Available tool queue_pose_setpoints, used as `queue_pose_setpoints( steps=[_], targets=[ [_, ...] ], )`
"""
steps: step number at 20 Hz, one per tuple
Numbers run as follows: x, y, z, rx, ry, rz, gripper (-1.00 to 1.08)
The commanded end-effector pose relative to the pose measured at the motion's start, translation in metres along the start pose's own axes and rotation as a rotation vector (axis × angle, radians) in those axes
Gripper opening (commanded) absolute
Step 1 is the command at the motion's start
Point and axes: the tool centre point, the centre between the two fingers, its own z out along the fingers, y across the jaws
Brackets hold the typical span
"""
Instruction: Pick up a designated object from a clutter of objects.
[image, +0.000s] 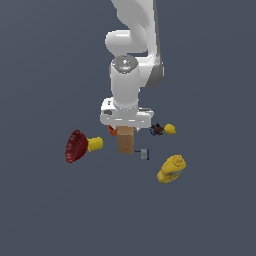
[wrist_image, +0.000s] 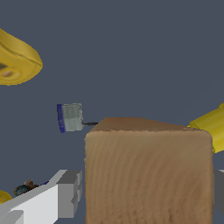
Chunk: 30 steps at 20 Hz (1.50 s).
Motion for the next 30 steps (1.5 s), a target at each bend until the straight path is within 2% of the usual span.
queue_pose_setpoints(
  steps=[1,6,7,21,30],
  targets=[
    [0.000,0.000,0.010,0.000,0.001,0.000,1.00],
    [0.000,0.000,0.017,0.000,0.001,0.000,1.00],
    [0.000,0.000,0.017,0.000,0.001,0.000,-1.00],
    [0.001,-0.001,0.012,0.000,0.001,0.000,-1.00],
    [0.009,-0.007,-0.024,0.000,0.001,0.000,-1.00]
  ],
)
